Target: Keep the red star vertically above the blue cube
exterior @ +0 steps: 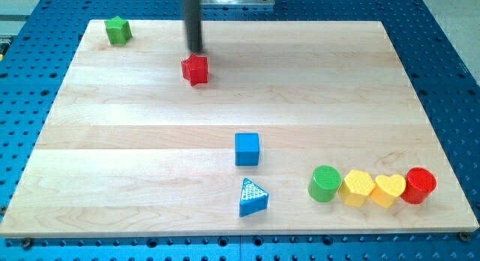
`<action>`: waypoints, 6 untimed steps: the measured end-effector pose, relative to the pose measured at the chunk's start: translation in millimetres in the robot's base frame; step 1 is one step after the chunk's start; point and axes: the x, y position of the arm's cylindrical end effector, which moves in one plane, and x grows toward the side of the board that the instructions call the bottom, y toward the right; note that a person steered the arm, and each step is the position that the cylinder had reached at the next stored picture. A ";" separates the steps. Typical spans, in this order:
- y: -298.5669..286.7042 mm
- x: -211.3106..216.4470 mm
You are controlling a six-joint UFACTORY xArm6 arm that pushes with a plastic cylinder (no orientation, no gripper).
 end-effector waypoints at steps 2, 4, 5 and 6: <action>73.8 49.6; 109.9 51.8; 55.8 70.8; -13.7 41.2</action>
